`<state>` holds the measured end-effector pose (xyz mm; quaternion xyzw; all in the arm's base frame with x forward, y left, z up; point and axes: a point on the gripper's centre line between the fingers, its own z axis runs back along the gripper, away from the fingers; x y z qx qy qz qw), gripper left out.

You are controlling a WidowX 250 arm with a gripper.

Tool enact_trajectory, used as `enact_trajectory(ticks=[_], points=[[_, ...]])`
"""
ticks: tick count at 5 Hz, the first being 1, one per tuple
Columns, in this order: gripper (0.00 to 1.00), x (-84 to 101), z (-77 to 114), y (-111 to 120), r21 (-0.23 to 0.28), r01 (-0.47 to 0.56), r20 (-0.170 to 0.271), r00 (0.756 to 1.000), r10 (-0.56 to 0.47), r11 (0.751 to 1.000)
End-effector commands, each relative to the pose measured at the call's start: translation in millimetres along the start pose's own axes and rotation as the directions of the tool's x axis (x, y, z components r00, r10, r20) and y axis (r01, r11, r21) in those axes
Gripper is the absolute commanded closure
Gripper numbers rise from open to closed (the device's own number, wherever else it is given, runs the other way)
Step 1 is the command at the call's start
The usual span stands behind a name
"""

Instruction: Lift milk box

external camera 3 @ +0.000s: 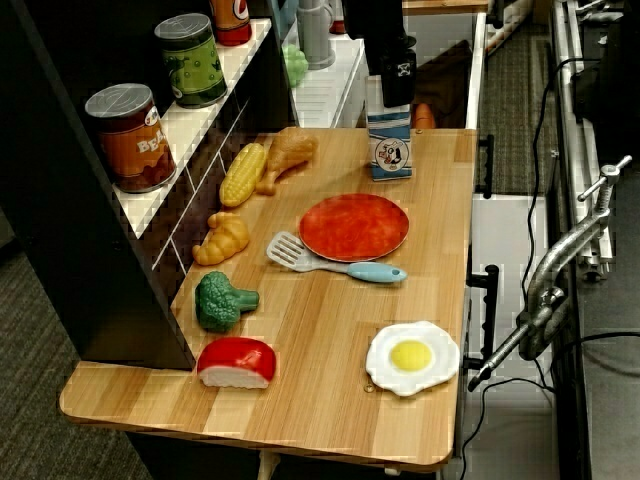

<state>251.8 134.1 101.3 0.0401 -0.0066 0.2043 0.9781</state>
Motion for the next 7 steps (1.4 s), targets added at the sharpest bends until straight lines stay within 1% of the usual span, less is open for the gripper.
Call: enact_trajectory(ticks=[1, 2, 3, 4, 5, 6, 7], points=[[0.0, -2.9, -15.8, 7.0, 0.041, 0.014, -0.022, 1.0, -0.013, 0.999], [0.0, -1.8, -22.5, 8.5, 0.049, 0.015, -0.043, 0.999, -0.013, 0.999], [1.0, -5.3, -23.0, 7.0, 0.048, 0.03, -0.045, 0.999, -0.027, 0.998], [1.0, -6.0, -22.1, 6.7, 0.045, 0.029, -0.046, 0.999, -0.027, 0.999], [1.0, -4.4, -16.4, 5.8, 0.042, 0.028, -0.043, 0.999, -0.026, 0.999], [1.0, -3.9, 7.3, 0.4, 0.005, 0.042, -0.03, 0.999, -0.042, 0.999], [1.0, 0.9, 39.0, -1.3, -0.048, 0.046, -0.013, 0.999, -0.046, 0.998]])
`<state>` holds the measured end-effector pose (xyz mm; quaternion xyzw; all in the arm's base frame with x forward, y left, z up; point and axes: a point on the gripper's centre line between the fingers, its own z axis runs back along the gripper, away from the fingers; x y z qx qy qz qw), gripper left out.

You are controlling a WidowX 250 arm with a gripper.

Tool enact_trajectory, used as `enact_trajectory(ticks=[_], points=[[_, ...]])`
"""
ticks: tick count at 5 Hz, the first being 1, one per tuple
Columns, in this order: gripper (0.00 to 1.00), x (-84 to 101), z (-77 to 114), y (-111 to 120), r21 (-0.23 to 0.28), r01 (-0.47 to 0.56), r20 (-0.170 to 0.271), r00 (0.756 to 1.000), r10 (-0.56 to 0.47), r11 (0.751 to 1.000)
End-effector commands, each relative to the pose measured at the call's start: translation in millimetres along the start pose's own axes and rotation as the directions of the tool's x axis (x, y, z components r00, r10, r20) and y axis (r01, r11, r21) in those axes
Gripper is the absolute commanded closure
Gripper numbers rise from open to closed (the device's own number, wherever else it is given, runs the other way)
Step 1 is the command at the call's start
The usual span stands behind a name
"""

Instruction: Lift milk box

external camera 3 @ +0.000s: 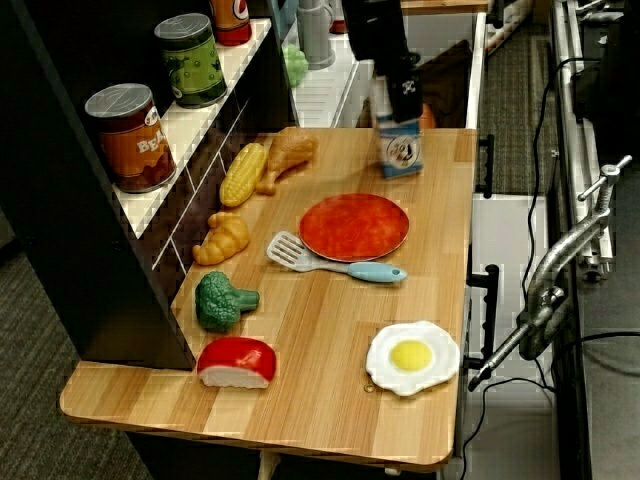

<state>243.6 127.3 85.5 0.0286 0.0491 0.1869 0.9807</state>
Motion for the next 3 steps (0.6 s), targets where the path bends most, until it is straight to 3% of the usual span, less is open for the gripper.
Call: enact_trajectory(ticks=[1, 3], points=[[1.0, 9.1, 75.5, 5.5, -0.071, 0.011, 0.094, 0.996, -0.004, 0.997], [1.0, 5.7, 150.3, 9.5, -0.189, 0.044, 0.116, 0.993, -0.022, 0.981]])
